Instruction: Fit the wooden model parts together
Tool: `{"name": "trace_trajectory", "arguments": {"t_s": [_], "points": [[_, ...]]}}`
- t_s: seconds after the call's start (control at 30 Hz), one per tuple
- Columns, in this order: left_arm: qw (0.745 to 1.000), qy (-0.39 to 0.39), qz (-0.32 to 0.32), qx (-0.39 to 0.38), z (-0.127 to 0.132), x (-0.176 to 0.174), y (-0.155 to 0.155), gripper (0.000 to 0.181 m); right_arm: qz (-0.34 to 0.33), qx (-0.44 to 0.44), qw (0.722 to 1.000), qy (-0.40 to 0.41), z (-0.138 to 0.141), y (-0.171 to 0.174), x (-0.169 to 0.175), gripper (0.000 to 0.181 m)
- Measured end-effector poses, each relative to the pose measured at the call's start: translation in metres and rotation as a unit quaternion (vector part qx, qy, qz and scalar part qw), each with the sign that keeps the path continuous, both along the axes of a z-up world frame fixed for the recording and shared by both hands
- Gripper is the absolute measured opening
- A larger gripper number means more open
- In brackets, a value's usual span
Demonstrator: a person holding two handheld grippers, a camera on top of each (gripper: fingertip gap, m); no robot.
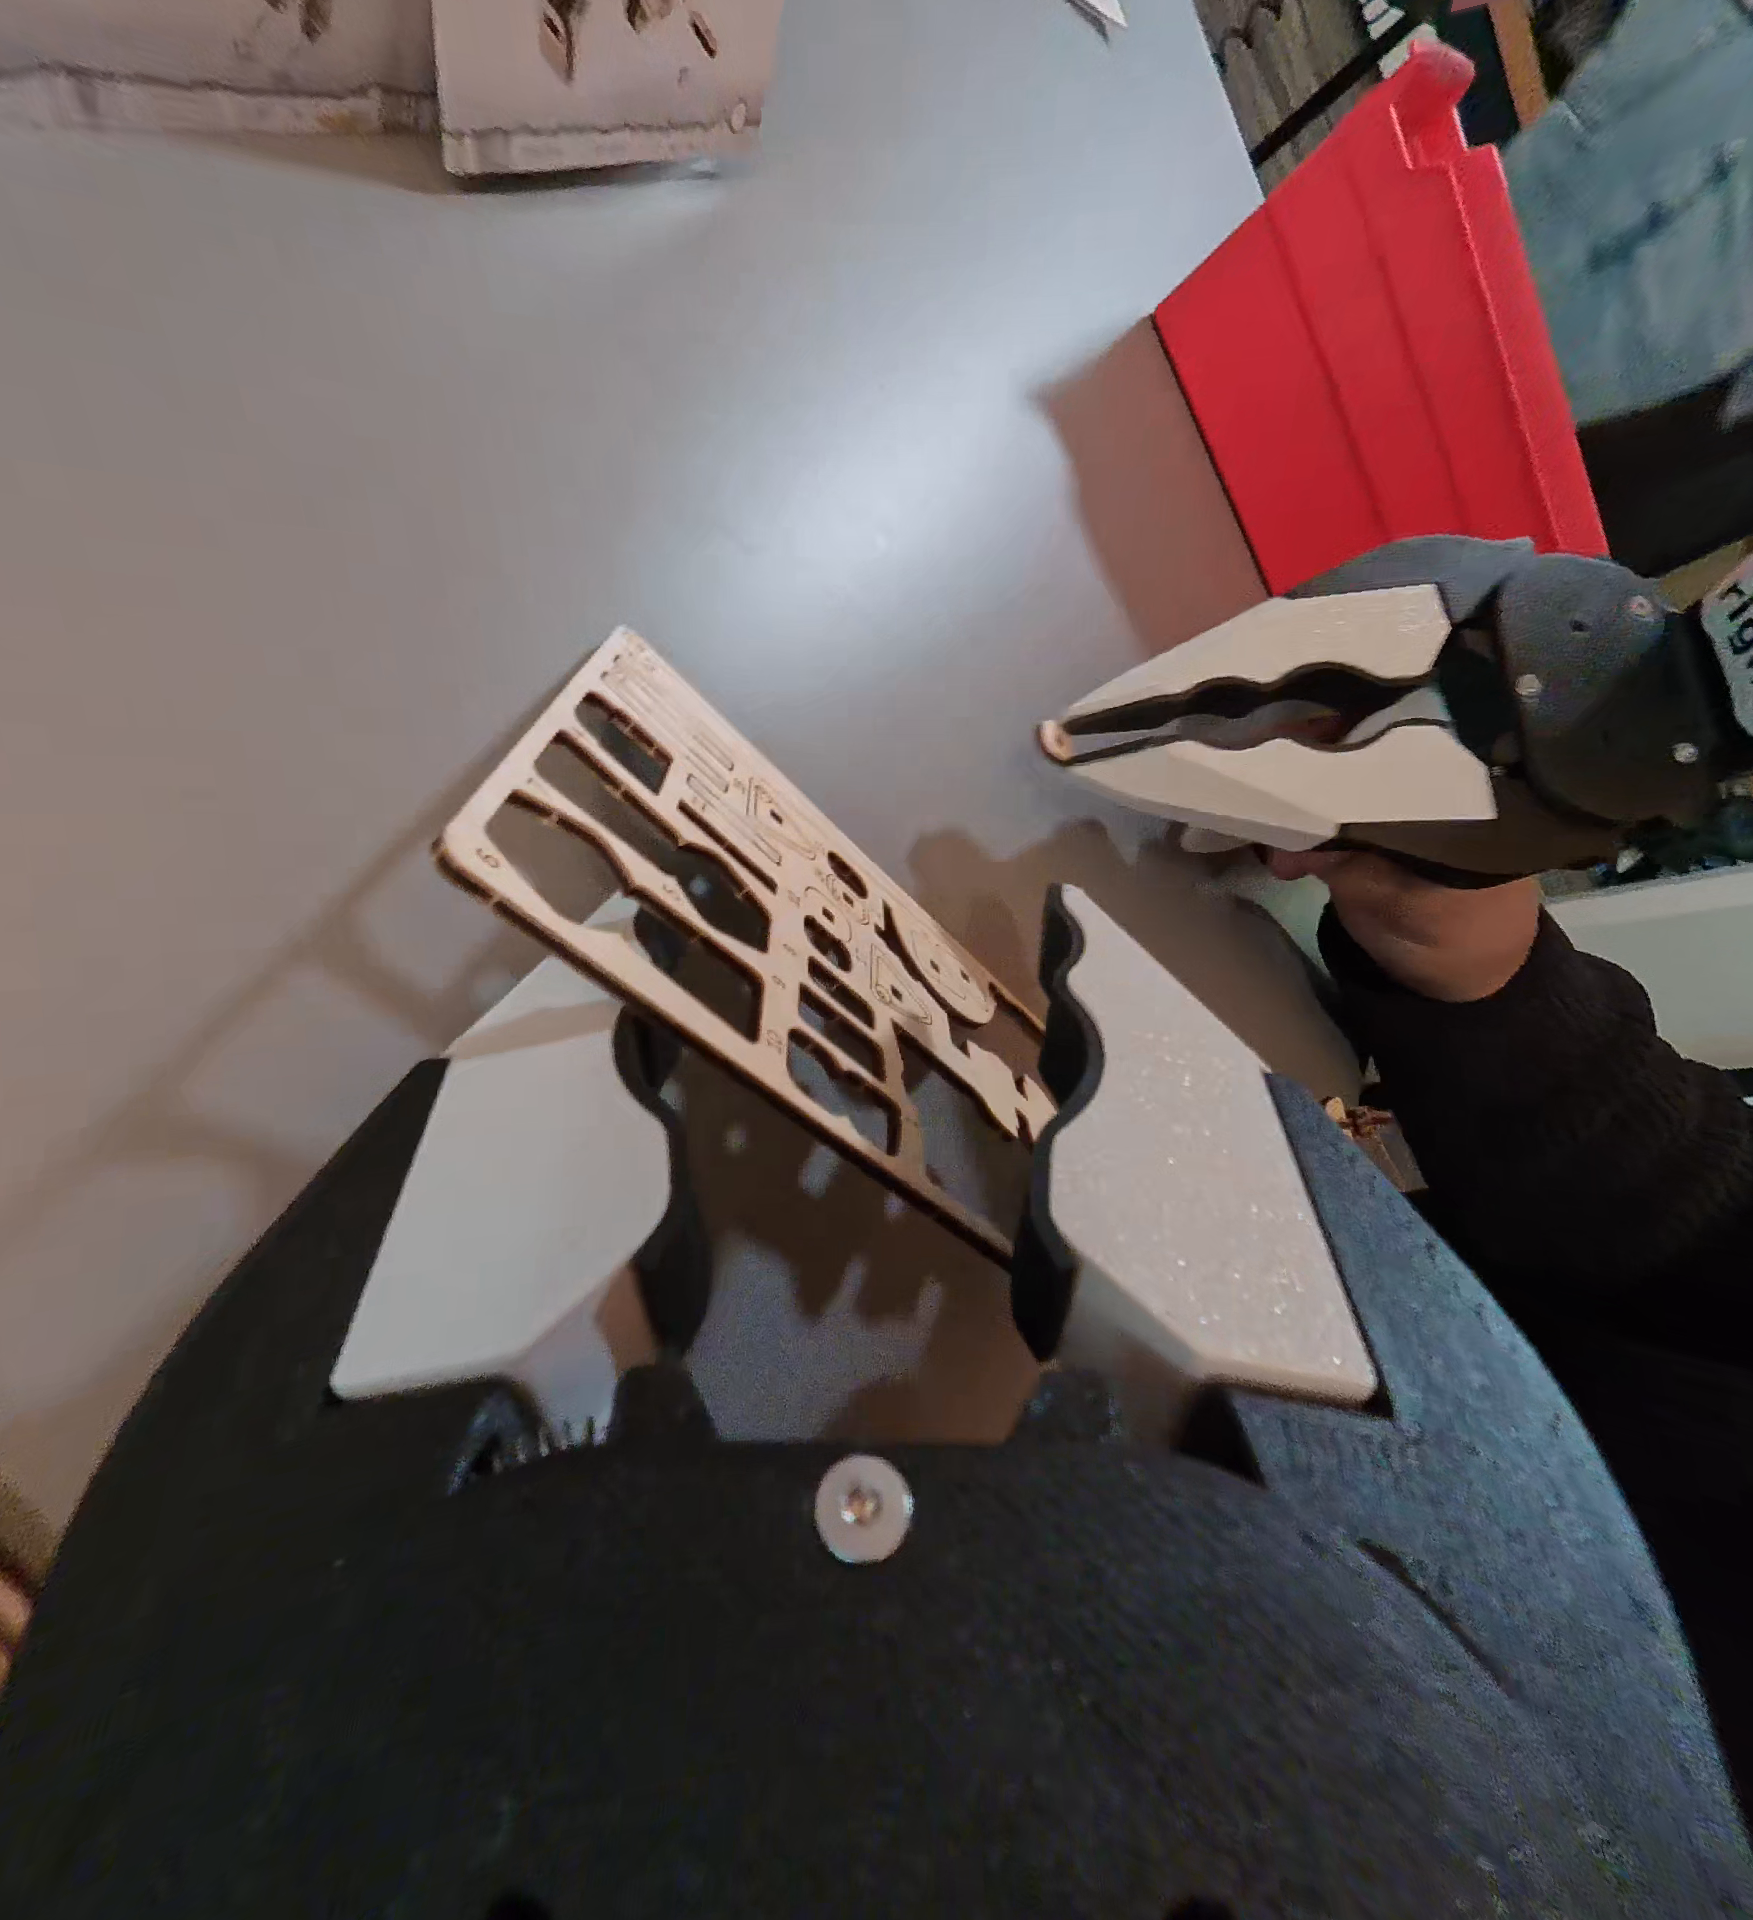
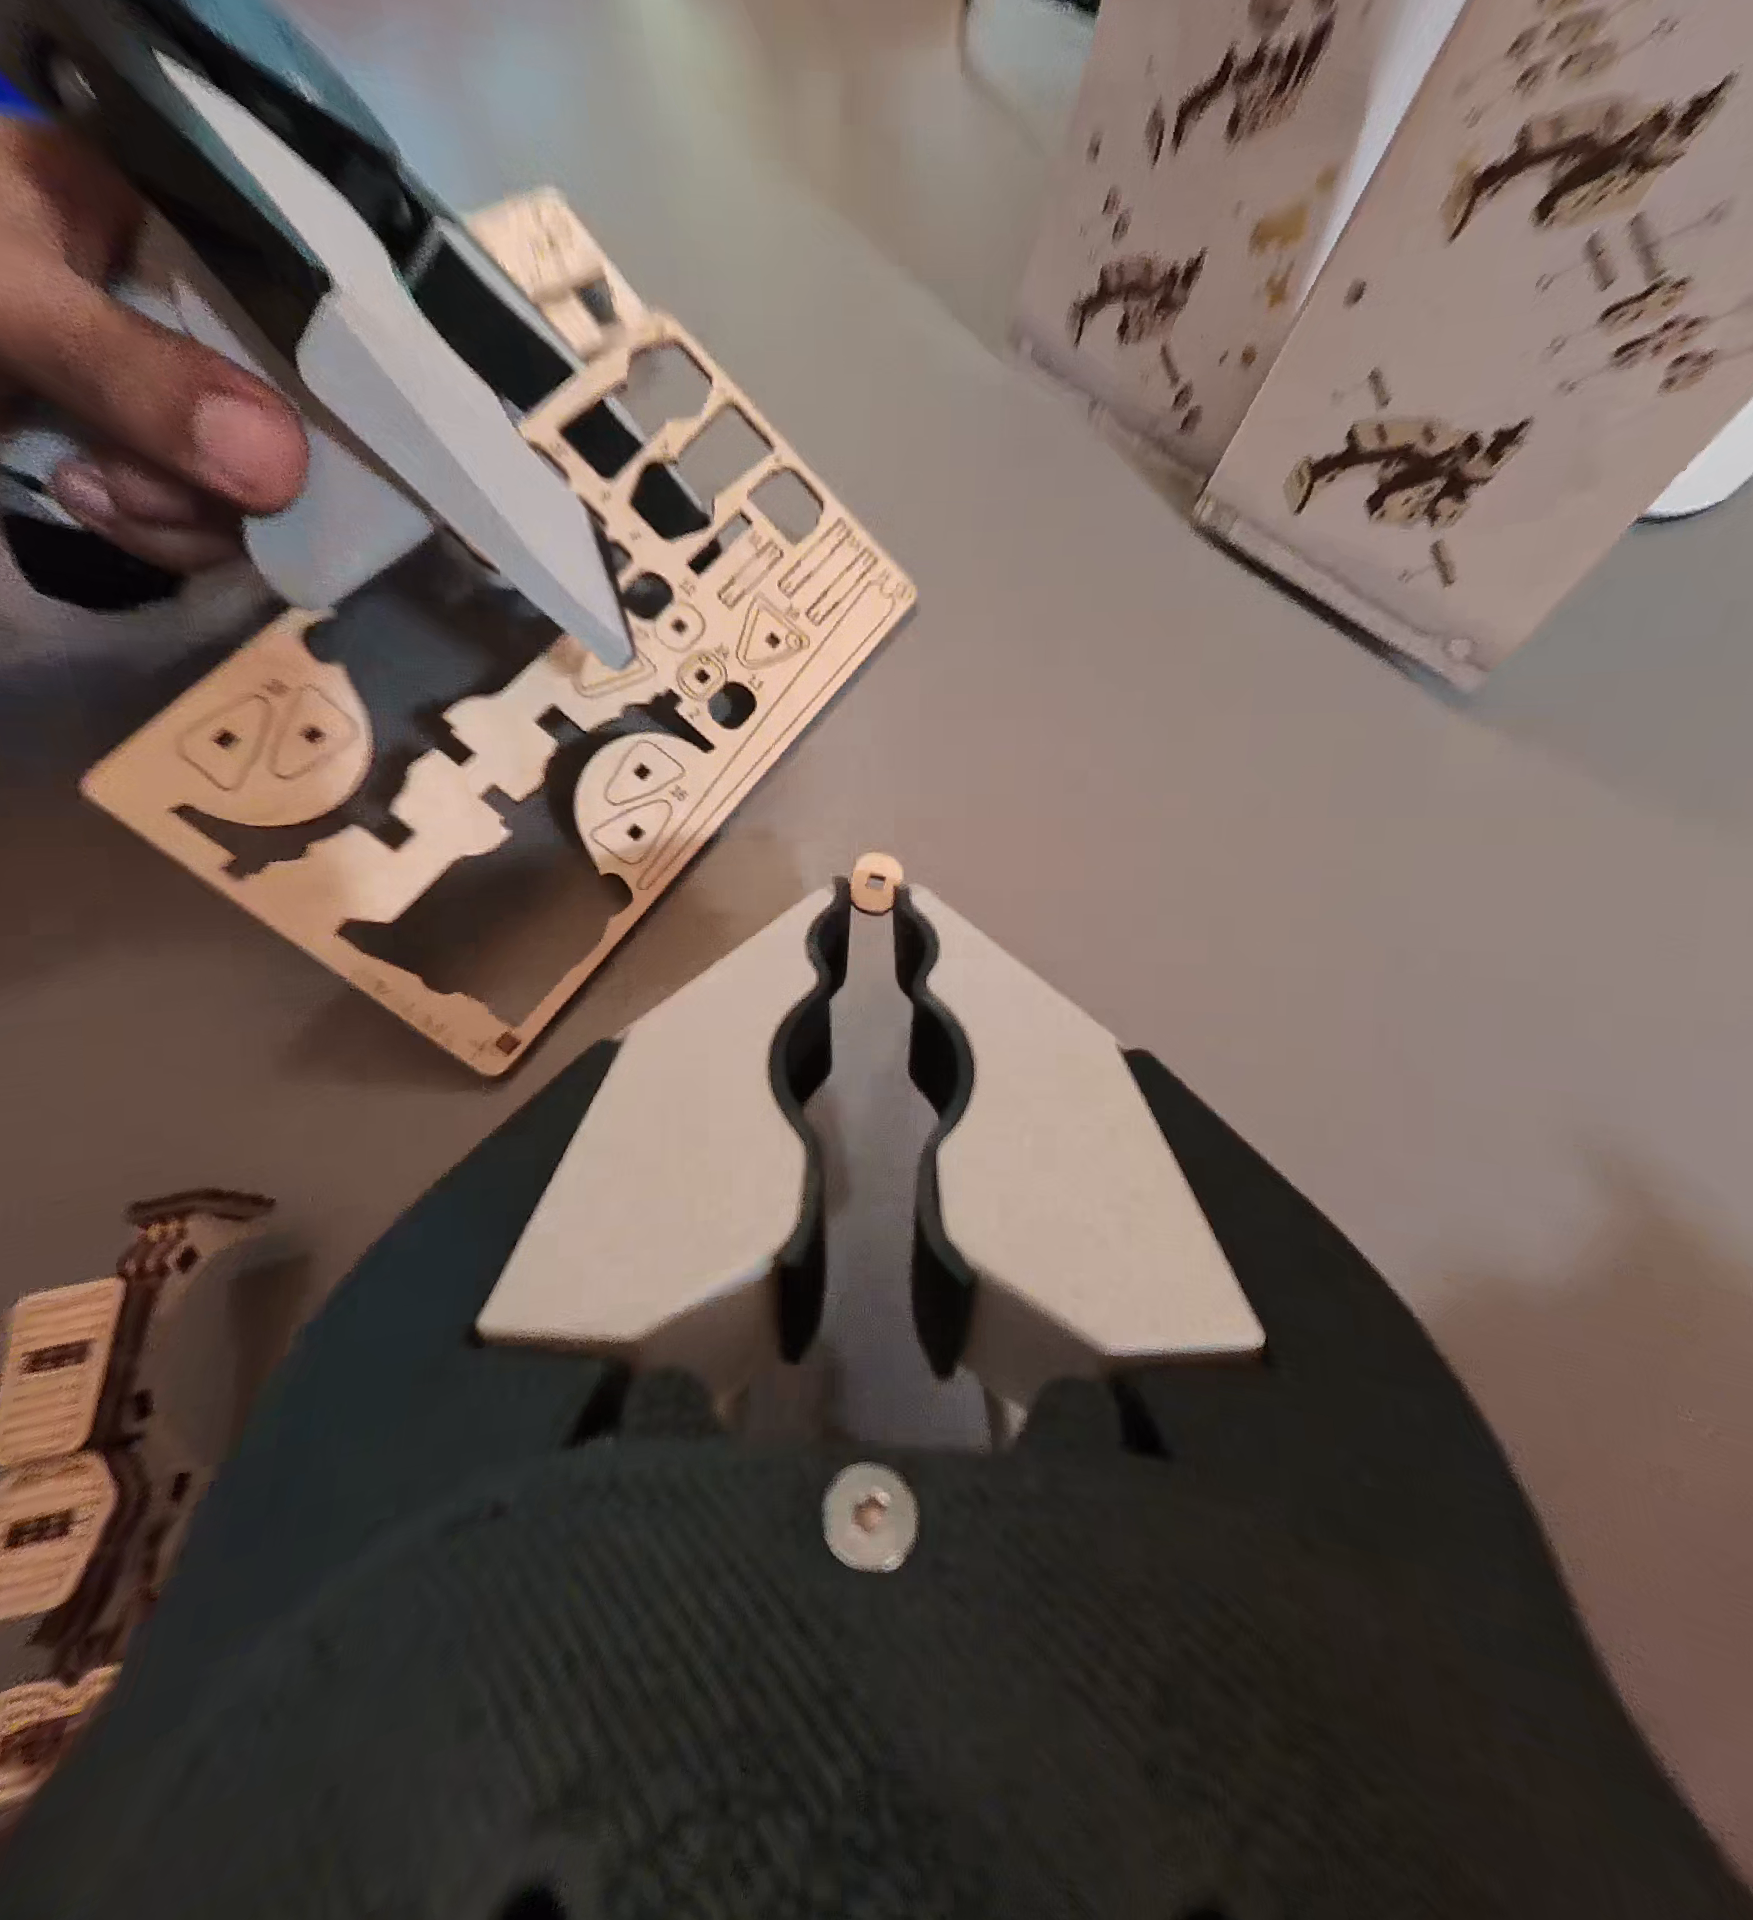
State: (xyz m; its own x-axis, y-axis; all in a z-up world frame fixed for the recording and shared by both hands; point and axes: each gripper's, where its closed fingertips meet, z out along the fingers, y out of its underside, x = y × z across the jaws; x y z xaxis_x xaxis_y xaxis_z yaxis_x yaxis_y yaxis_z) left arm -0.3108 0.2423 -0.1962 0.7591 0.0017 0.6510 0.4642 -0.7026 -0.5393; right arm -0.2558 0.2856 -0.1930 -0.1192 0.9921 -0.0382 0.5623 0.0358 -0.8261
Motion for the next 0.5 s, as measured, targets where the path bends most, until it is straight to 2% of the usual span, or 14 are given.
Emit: {"name": "trace_trajectory", "arguments": {"t_s": [0.13, 0.3, 0.37, 0.5], "points": [[1.000, 0.018, 0.014, -0.012, 0.004, -0.015, -0.007, 0.091, -0.008, -0.032, 0.998, 0.060, 0.025, 0.005, 0.003, 0.007], [0.999, 0.021, 0.001, -0.037, 0.005, -0.022, -0.020, 0.097, -0.007, -0.072, 0.994, 0.084, 0.033, 0.006, 0.004, 0.007], [0.997, 0.011, -0.055, -0.061, 0.003, -0.008, -0.033, 0.078, -0.004, -0.085, 0.992, 0.091, 0.034, 0.005, 0.004, 0.007], [0.993, 0.055, -0.069, -0.075, 0.000, -0.008, -0.036, 0.074, 0.004, -0.096, 0.991, 0.097, 0.037, 0.001, 0.004, 0.007]]}}
